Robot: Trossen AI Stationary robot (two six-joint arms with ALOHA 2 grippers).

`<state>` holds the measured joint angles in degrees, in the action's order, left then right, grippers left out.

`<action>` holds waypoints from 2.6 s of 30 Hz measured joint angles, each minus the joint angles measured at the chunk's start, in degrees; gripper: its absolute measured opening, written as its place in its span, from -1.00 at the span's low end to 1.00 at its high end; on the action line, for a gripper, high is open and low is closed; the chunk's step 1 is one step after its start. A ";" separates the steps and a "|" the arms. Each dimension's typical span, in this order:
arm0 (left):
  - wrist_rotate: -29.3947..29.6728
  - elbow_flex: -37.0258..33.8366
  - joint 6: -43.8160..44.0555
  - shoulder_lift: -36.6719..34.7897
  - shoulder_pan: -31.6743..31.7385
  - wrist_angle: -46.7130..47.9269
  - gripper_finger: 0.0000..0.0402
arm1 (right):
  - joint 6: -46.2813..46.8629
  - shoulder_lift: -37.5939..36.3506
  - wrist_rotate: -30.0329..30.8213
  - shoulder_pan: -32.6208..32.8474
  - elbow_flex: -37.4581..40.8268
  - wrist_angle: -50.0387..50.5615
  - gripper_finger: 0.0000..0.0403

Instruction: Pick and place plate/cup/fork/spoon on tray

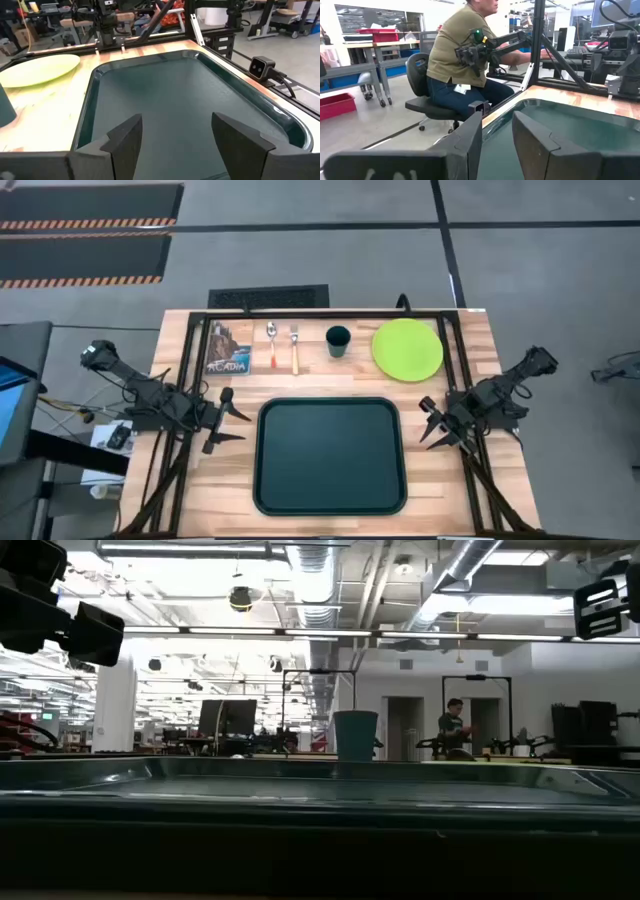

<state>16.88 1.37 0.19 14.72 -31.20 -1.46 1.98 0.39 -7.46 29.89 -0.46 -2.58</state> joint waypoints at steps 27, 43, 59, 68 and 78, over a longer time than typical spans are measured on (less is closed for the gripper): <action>0.00 0.00 0.00 0.00 0.02 -0.02 0.14 | 0.00 0.01 0.00 -0.01 -0.01 0.01 -0.33; 0.00 0.00 0.00 0.01 0.00 -0.01 0.14 | 0.00 0.01 0.00 0.00 0.00 0.01 -0.33; 16.47 0.00 2.22 0.00 0.02 -0.94 0.14 | 0.00 -0.01 0.00 0.00 -0.01 -0.01 -0.33; 16.48 0.00 2.47 0.02 0.02 -0.92 0.14 | 0.00 0.01 0.00 -0.02 -0.01 0.01 -0.33; 16.93 -0.02 2.89 0.01 0.40 -7.96 0.14 | 0.00 0.00 0.00 0.00 0.01 -0.01 -0.33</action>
<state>33.81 1.34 3.08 14.73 -30.80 -9.41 1.98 0.40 -7.46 29.89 -0.45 -2.59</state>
